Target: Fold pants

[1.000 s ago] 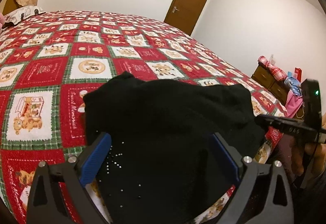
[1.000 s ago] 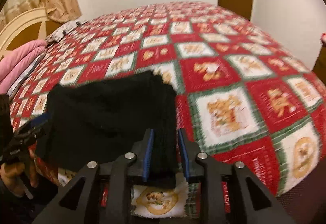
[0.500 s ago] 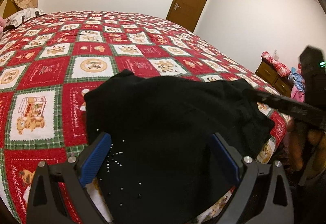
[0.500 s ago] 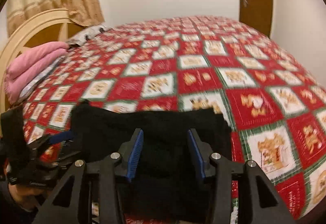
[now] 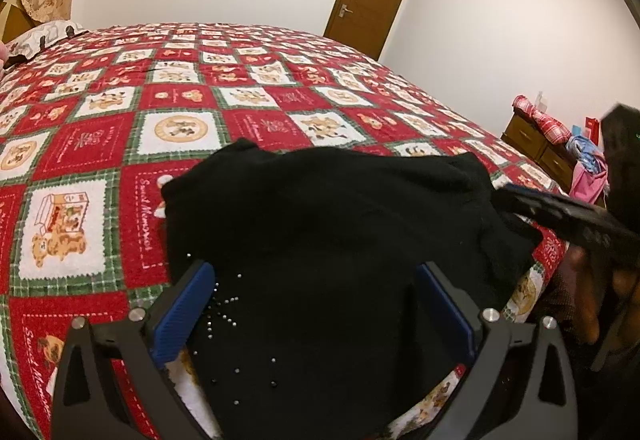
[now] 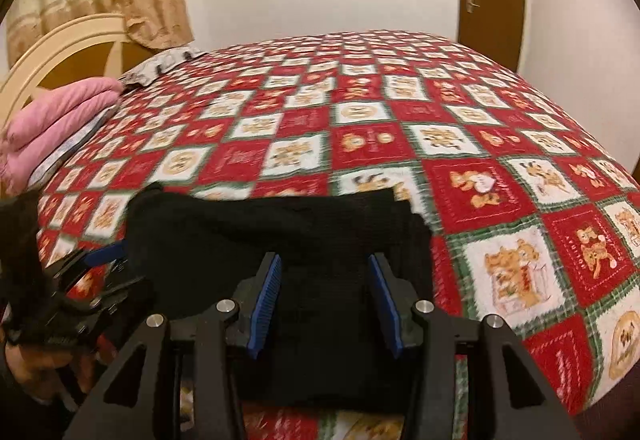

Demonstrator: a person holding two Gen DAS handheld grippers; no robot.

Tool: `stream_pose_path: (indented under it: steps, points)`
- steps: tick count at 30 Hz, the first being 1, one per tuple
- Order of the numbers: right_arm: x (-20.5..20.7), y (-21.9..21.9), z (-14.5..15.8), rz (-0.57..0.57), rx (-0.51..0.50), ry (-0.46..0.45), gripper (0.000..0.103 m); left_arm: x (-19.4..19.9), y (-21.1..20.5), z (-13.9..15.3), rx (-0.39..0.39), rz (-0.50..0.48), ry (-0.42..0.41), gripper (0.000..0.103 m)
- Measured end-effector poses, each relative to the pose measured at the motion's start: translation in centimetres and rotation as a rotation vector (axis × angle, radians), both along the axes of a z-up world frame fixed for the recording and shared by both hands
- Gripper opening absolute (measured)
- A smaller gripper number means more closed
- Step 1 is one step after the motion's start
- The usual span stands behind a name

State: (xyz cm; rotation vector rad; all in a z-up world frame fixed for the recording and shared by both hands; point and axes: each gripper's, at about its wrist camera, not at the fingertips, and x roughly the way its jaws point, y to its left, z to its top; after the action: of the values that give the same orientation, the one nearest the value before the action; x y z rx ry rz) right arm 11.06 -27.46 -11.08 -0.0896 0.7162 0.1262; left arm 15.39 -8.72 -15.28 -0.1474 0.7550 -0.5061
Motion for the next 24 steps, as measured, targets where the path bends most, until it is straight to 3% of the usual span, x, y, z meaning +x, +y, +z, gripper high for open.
stream_pose_path:
  steps: [7,12,14,18,21,24]
  points:
    - [-0.5,1.2,-4.0,0.051,-0.108,0.056,0.048,-0.1,0.2,0.0,-0.005,-0.009,0.003,0.103]
    - [-0.7,2.0,-4.3,0.066,-0.175,0.044,0.050,-0.2,0.1,0.1,0.004,-0.012,0.000,0.103]
    - [-0.9,1.8,-4.0,0.074,-0.160,0.038,0.050,-0.2,0.2,0.2,-0.006,-0.005,0.004,0.103]
    - [-1.0,0.5,-1.4,0.063,-0.039,0.001,0.051,-0.2,1.4,0.3,-0.013,0.043,0.020,0.103]
    - [0.3,-0.3,0.3,0.044,-0.040,-0.022,0.052,-0.2,2.1,0.2,-0.045,0.068,0.033,0.103]
    - [2.5,-1.5,0.9,-0.019,-0.061,-0.026,0.052,0.0,1.5,0.1,-0.011,0.071,0.030,0.103]
